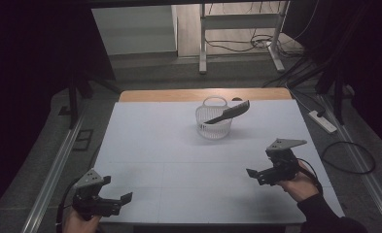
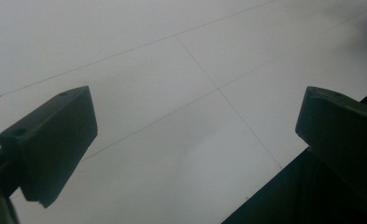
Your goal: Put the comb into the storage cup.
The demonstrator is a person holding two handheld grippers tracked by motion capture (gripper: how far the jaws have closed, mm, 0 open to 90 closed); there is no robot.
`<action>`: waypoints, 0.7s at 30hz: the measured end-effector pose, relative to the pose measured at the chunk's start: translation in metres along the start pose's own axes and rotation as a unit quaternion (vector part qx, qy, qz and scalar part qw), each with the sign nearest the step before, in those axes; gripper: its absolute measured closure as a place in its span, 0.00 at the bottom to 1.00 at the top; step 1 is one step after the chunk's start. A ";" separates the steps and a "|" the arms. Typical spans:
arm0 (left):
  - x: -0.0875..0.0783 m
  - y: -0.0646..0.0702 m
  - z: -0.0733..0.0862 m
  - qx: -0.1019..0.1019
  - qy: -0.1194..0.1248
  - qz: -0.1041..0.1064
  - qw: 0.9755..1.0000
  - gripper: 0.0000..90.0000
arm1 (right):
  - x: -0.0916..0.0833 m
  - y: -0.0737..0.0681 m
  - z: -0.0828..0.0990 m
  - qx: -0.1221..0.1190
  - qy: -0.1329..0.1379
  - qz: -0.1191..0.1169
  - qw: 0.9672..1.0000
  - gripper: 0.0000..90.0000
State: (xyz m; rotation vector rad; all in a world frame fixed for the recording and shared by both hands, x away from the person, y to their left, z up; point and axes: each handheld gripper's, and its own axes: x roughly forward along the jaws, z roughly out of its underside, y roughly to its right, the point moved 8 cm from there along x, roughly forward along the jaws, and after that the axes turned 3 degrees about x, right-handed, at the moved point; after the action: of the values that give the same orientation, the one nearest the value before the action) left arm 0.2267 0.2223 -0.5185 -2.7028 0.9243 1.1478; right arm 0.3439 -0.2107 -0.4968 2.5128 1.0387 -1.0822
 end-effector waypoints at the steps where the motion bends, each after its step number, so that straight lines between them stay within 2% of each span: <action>1: 0.000 0.000 0.000 0.001 -0.001 0.000 1.000 0.00 | 0.000 0.000 0.001 -0.001 0.001 0.001 1.000 0.00; 21: 0.000 0.000 0.000 -0.001 0.000 0.000 1.000 0.00 | -0.022 0.003 0.022 0.012 0.007 0.019 1.000 0.00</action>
State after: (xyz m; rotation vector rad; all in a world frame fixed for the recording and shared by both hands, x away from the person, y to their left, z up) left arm 0.2267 0.2227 -0.5184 -2.7043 0.9246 1.1485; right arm 0.3232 -0.2346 -0.4972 2.5524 0.9840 -1.0741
